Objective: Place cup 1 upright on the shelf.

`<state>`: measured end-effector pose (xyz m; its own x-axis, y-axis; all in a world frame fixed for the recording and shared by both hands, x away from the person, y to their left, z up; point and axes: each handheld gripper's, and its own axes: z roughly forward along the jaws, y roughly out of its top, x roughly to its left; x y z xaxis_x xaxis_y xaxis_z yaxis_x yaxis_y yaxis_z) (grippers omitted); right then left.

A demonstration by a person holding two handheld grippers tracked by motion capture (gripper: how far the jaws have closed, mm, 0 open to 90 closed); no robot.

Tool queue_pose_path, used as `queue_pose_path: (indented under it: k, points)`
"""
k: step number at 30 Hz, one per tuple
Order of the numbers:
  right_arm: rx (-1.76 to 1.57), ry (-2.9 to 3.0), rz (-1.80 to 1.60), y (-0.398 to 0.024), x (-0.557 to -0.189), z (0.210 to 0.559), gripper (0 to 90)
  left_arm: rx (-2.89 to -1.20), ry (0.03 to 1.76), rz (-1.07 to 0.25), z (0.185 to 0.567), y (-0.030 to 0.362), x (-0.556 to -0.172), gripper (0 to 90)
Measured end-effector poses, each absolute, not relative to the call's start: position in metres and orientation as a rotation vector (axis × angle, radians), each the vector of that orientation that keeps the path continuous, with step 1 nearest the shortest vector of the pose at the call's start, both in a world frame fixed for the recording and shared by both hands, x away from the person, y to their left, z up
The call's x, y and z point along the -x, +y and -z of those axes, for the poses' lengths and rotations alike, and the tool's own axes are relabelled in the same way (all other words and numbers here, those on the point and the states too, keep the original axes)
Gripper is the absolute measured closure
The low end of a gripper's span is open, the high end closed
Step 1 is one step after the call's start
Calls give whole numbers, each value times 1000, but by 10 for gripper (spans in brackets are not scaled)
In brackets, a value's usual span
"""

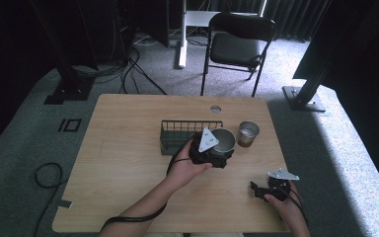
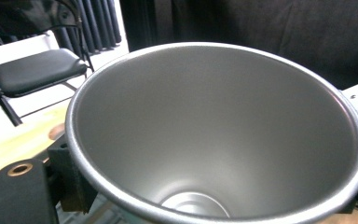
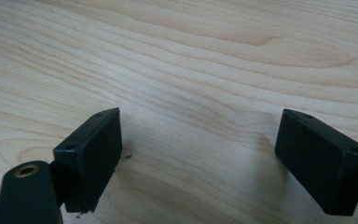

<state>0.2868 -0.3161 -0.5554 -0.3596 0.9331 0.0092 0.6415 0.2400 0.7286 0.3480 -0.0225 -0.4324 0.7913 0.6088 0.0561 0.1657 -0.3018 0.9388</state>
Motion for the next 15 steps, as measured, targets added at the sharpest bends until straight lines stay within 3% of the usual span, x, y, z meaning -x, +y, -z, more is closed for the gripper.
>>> queue_pose_path:
  k: [15]
  points:
    - [-1439, 2089, -912, -316, -287, 555, 144, -1814, 667, -552, 417, 7, -366, 145]
